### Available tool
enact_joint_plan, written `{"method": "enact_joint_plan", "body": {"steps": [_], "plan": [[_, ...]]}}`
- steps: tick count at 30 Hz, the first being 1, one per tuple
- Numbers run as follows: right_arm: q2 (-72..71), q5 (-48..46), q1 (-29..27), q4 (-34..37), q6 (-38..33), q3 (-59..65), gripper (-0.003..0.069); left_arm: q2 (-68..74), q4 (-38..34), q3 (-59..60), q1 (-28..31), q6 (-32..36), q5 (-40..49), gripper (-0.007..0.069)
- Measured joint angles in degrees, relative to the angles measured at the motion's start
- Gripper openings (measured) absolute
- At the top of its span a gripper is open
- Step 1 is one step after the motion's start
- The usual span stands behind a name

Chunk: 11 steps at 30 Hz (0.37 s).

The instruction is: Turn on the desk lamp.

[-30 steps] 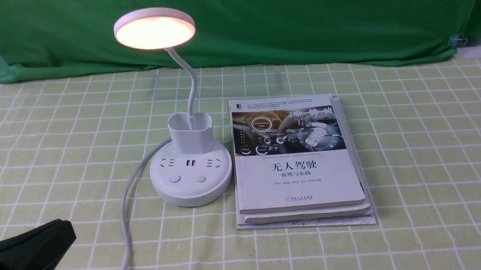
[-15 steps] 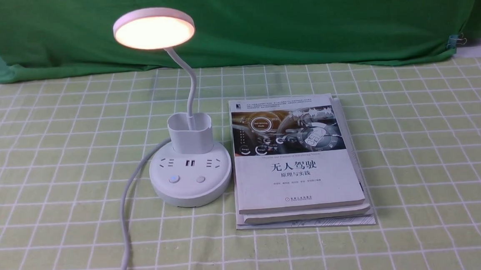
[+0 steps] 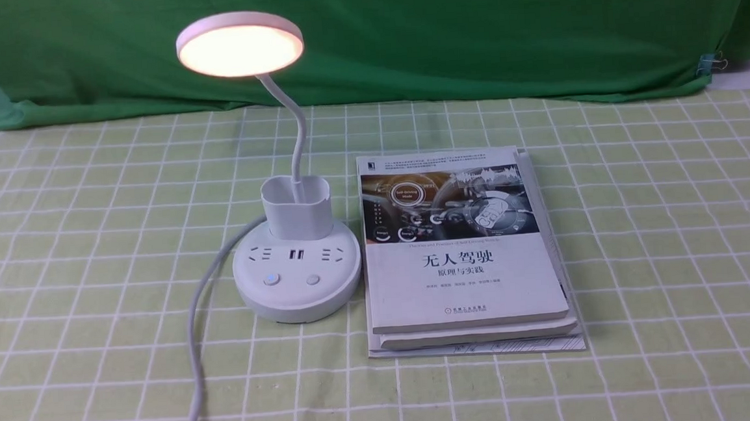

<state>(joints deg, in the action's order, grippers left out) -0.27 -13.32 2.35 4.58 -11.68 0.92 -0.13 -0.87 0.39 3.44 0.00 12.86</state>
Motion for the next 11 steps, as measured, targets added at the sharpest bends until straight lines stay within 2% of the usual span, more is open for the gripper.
{"method": "enact_joint_plan", "body": {"steps": [11], "plan": [[0.0,-0.05,0.0,0.0,0.0,0.0,0.0245,0.0,0.0,0.0,0.0,0.34,0.0,0.0019]]}}
